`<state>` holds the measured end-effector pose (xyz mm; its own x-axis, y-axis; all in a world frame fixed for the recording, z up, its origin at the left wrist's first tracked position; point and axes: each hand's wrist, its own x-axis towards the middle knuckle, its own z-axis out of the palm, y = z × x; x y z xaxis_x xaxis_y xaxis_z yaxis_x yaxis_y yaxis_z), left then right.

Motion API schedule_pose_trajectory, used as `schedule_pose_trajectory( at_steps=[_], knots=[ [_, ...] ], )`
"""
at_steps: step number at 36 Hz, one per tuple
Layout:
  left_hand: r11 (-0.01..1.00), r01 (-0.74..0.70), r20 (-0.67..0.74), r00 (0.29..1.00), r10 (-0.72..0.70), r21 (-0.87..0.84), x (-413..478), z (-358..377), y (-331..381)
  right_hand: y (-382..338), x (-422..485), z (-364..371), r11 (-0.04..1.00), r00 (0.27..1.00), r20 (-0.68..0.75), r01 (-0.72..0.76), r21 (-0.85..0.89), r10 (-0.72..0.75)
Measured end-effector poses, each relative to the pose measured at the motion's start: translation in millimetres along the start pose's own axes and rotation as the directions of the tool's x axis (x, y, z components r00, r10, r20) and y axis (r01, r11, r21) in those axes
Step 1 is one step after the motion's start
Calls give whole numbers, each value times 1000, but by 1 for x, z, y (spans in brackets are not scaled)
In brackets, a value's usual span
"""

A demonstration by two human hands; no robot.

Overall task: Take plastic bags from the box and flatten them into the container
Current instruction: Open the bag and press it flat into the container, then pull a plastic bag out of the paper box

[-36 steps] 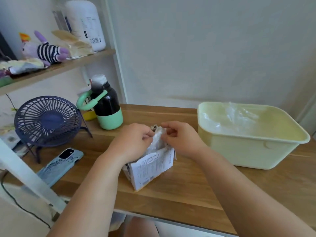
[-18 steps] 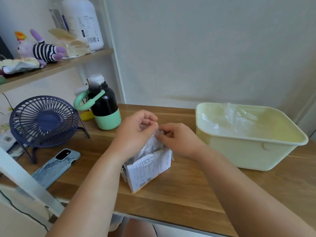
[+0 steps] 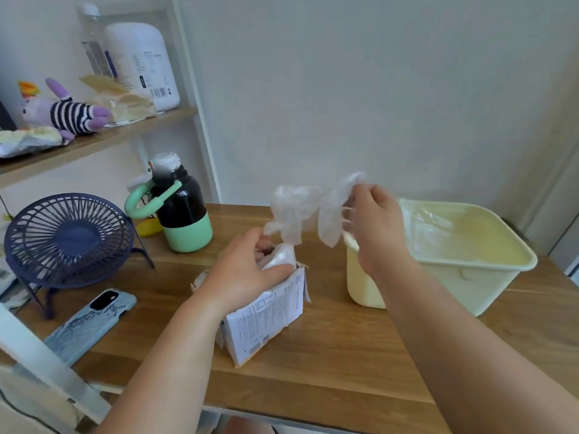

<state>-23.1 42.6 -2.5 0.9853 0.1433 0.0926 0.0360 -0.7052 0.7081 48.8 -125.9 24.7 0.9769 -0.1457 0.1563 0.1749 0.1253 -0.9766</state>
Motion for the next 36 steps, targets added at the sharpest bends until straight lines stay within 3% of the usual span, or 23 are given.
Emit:
schedule_pose_trajectory(
  at_steps=[3,6,7,9,14,16,19,22,24,26,29,34,36],
  knots=[
    [995,-20,-21,1000,18,-97,-3,-2,14,-11,-8,-9,979,985,-12,170,-110,-173],
    [929,-11,97,994,50,-370,-3,3,48,-17,-19,-16,948,951,179,280,-152,-252],
    [840,44,159,986,50,-541,-1,7,56,-19,-22,-19,939,928,277,301,-164,-249],
    [558,136,224,970,93,-819,3,12,68,-21,-28,-27,931,874,443,311,-193,-200],
    [402,155,224,966,130,-902,10,17,64,-20,-24,-50,893,825,559,310,-326,-82],
    [321,182,225,969,102,-929,13,22,66,-23,-22,-59,926,842,539,209,-313,-8],
    [185,252,285,941,184,-950,18,31,70,-24,-13,-72,986,899,416,-81,-144,135],
    [226,270,315,929,195,-936,15,37,81,-22,-3,-82,954,852,430,-284,-100,299],
    [259,254,312,926,213,-932,12,42,90,-21,-1,-87,970,867,435,-228,-89,244],
    [290,207,266,946,184,-934,15,47,94,-23,1,-92,989,927,348,-111,-99,139],
    [271,163,205,970,131,-949,28,52,95,-29,8,-103,997,973,222,-53,-59,65],
    [83,130,113,977,-181,-988,48,57,101,-35,23,-127,988,989,61,-126,-89,131],
    [87,65,37,954,-296,-994,53,58,100,-34,31,-135,978,986,-33,-164,-127,161]
  ],
)
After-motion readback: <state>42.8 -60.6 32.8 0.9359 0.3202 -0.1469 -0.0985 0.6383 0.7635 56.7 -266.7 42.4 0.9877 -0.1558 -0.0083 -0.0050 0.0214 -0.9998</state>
